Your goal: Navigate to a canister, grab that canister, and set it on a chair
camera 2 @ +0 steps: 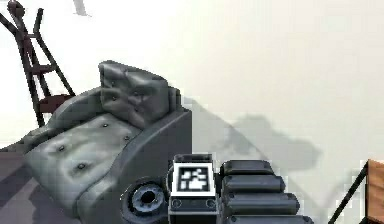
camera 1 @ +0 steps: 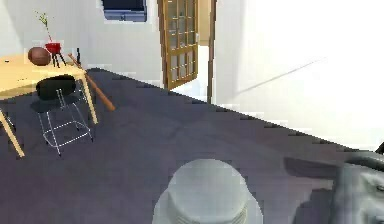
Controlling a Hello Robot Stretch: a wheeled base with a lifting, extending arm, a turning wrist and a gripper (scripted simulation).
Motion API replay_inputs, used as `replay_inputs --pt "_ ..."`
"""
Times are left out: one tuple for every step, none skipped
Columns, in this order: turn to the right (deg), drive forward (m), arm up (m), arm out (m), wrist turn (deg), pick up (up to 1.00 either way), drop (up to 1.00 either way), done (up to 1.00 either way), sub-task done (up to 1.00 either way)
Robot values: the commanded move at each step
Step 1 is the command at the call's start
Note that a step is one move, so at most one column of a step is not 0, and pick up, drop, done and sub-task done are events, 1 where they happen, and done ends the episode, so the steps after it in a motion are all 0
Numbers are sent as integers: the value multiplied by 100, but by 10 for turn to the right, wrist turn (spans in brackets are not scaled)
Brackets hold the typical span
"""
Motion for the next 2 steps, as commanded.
replay_inputs --pt "450 0 0 0 0 0 0 0 0" --pt "450 0 0 0 0 0 0 0 0"
